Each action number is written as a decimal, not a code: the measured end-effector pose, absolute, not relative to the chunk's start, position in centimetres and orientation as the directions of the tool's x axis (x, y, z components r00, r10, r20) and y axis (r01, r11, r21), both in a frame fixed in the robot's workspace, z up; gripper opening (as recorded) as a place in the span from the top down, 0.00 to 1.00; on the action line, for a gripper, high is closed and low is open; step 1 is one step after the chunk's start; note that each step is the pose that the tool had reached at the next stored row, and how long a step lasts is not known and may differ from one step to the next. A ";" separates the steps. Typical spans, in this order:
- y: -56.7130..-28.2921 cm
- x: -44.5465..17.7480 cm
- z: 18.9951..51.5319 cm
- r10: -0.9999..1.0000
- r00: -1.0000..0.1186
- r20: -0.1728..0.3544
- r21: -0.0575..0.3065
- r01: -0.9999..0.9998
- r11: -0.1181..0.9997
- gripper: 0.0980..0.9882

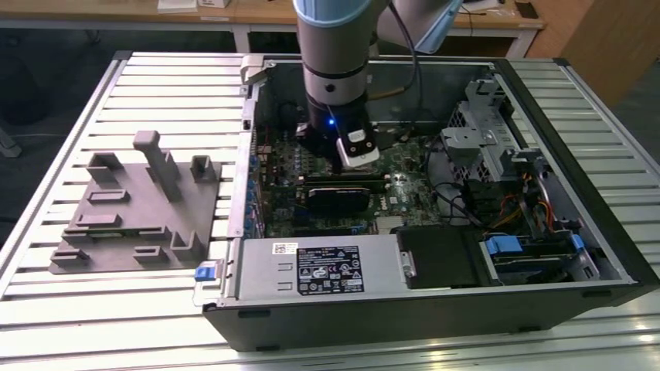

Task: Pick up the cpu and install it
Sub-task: 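Install the second cpu locking lever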

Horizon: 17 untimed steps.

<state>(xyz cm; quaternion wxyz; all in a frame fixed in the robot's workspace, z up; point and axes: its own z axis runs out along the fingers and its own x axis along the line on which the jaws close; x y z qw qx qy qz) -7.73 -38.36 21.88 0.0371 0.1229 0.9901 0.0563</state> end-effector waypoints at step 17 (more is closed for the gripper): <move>-39.6 -8.7 20.8 0.252 -0.967 -0.033 0.221 0.239 0.945 0.99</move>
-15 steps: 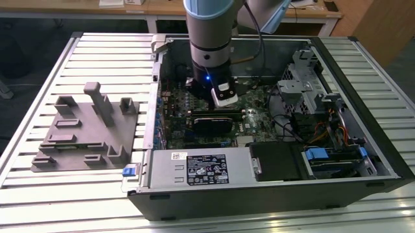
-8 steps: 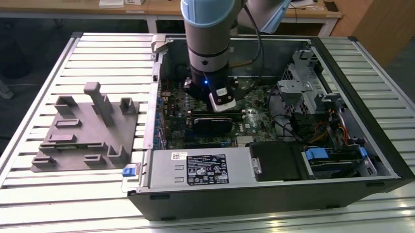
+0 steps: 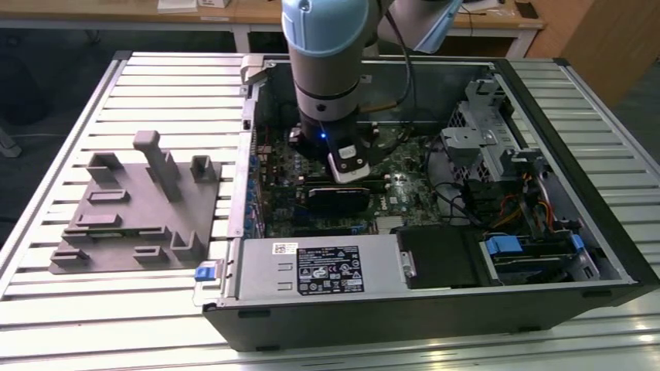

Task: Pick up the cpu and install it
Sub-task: 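Install the second cpu locking lever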

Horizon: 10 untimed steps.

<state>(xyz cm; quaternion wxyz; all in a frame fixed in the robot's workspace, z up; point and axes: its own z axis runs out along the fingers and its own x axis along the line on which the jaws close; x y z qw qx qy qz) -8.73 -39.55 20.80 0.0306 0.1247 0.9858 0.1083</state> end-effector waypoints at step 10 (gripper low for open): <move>-39.6 -9.4 20.0 0.253 -0.967 -0.027 0.244 0.239 0.940 0.99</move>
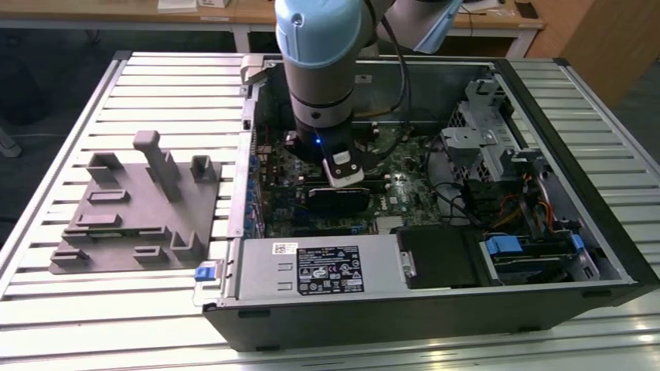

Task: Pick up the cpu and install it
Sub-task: 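Install the second cpu locking lever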

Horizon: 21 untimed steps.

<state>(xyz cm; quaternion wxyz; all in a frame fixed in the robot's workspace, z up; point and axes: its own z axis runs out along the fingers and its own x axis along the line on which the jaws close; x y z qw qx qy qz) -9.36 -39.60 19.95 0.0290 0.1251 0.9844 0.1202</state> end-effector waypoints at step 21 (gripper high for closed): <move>-39.6 -9.9 19.3 0.255 -0.967 -0.008 0.314 0.239 0.919 0.99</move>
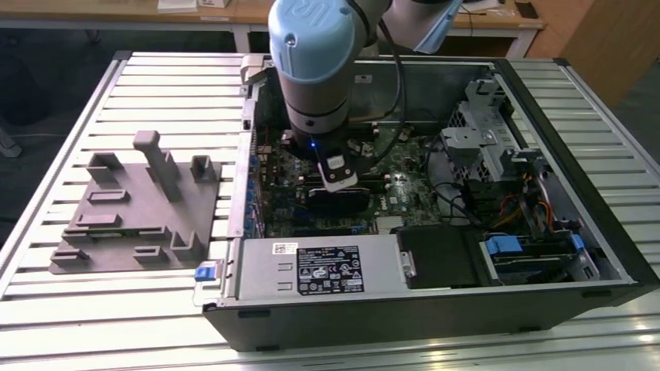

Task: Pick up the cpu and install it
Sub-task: 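Install the second cpu locking lever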

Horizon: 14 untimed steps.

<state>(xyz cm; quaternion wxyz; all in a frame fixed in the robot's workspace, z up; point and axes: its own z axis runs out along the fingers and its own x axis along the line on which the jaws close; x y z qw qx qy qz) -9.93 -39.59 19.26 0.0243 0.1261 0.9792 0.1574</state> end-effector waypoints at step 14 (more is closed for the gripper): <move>-39.6 -10.2 18.9 0.254 -0.967 -0.008 0.315 0.239 0.919 0.99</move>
